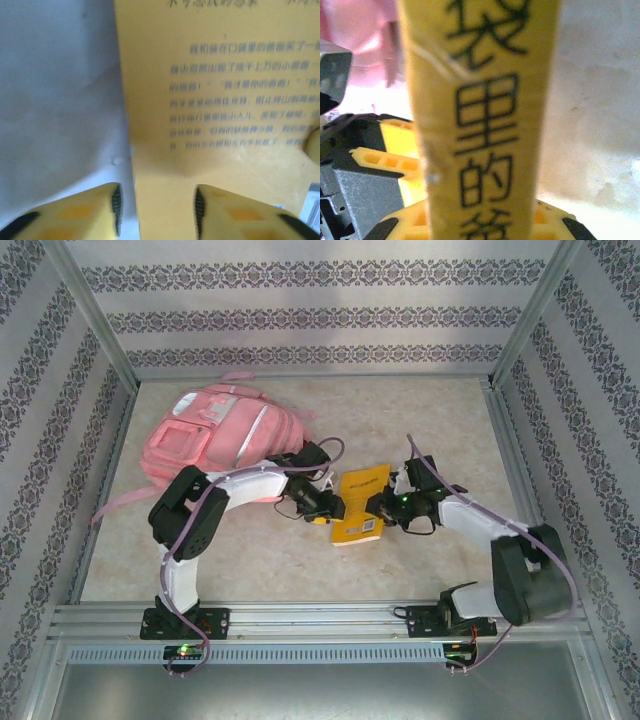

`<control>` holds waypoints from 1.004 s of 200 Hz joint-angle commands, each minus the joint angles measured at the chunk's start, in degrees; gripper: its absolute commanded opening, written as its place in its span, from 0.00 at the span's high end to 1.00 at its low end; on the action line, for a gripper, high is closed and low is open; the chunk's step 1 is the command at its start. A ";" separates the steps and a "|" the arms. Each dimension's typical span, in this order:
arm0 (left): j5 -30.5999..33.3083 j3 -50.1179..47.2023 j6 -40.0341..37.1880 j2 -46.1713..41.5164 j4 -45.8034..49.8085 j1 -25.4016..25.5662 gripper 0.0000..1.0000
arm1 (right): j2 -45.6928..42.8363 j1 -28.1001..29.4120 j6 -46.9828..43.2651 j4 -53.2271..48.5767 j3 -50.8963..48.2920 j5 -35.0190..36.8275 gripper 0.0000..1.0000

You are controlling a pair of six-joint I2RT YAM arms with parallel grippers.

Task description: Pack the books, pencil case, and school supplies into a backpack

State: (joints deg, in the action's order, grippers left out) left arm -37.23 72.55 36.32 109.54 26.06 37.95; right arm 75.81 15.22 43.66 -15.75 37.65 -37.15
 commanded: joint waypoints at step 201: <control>-24.99 -13.57 32.92 -25.96 -51.72 -13.46 0.25 | -14.71 3.00 13.12 16.22 18.78 -21.52 1.00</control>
State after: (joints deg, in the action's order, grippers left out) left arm -58.72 60.93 59.27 85.23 -9.06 24.99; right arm 63.81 19.16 54.65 -6.59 54.22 -54.59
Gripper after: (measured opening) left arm 0.768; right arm 0.183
